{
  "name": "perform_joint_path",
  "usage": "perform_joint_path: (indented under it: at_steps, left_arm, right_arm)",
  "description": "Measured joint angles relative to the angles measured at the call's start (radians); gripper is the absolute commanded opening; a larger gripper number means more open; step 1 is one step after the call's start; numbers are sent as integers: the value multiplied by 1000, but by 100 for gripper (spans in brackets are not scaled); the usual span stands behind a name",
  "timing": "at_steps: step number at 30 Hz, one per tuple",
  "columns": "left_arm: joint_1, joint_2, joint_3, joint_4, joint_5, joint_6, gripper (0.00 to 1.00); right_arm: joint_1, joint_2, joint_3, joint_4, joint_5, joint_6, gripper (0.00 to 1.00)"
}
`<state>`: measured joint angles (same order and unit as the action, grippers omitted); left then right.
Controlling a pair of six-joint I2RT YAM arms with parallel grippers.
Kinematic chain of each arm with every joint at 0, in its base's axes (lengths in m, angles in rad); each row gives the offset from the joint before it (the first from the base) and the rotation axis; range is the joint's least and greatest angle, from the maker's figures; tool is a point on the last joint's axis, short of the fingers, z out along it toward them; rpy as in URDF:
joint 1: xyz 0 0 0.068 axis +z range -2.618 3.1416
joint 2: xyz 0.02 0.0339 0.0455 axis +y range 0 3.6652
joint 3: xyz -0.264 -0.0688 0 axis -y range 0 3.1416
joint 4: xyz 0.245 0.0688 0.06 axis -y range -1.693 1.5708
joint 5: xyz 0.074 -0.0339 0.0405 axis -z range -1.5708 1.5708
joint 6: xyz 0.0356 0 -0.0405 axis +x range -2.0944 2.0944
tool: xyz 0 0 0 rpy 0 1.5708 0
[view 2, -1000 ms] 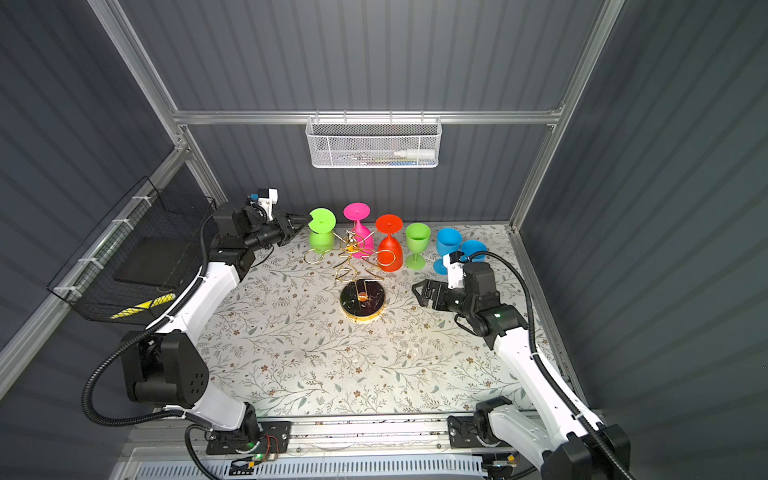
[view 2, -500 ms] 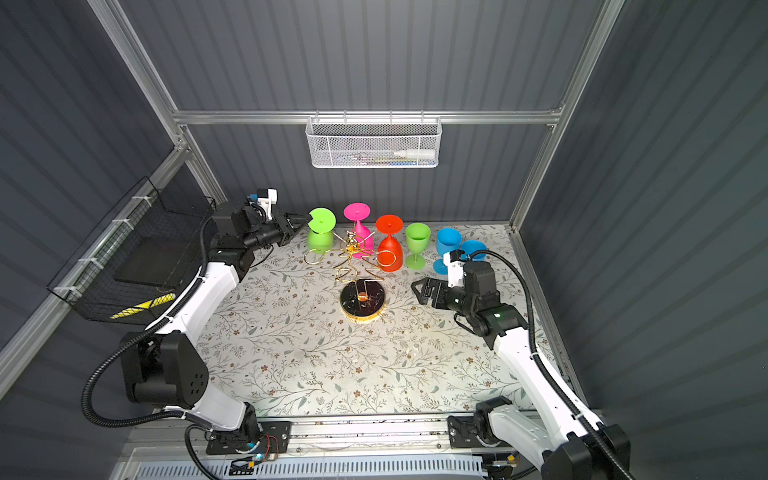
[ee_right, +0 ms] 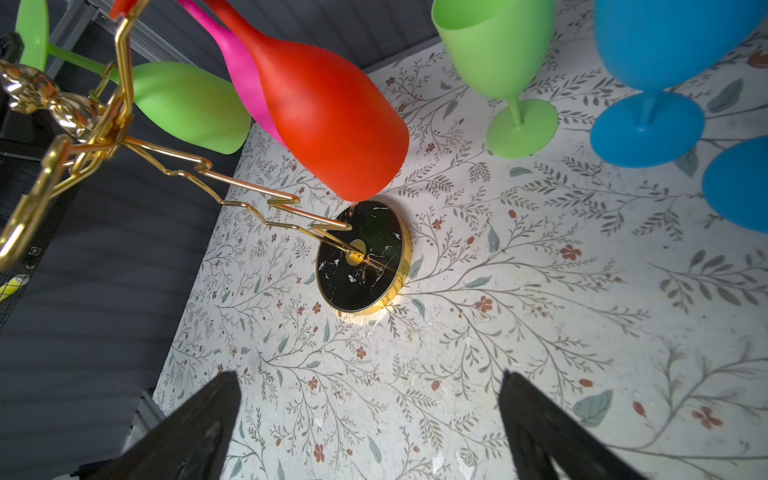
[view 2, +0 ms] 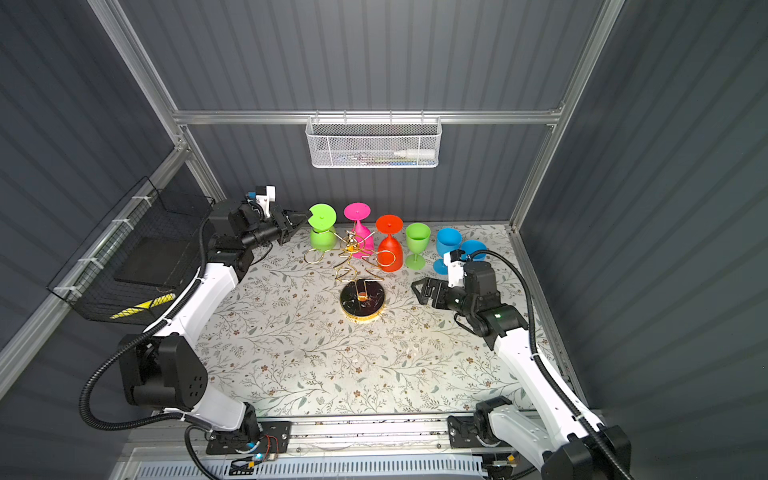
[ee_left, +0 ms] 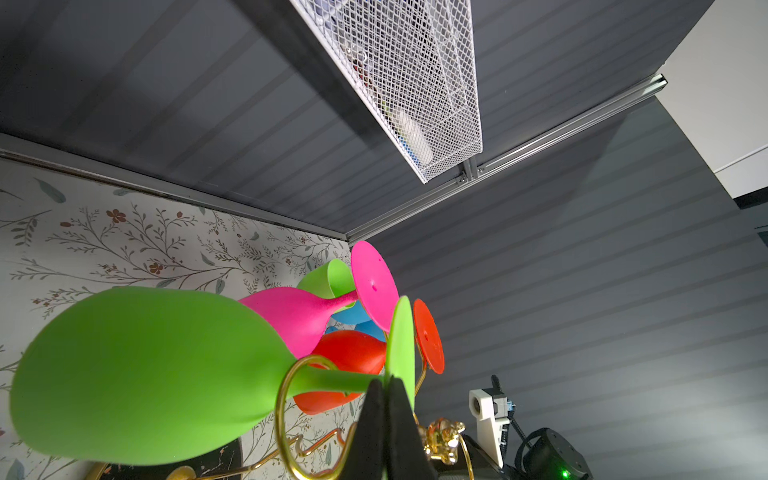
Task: Take the wine glass off the wine glass rack
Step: 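Pull the lime green glass off the rack hook with the left gripper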
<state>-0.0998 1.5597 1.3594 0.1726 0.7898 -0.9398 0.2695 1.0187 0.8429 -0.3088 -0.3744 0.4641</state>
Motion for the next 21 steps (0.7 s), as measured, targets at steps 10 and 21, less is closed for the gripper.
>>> perform_joint_path:
  at_steps: [10,21]
  left_arm:
    - [0,-16,-11,-22,4,4,0]
    - [-16,-24,-29,-39,8,12,0]
  right_arm:
    - [2,-10,0,-2,0,1,99]
    - [2,-11,0,-2,0,4,99]
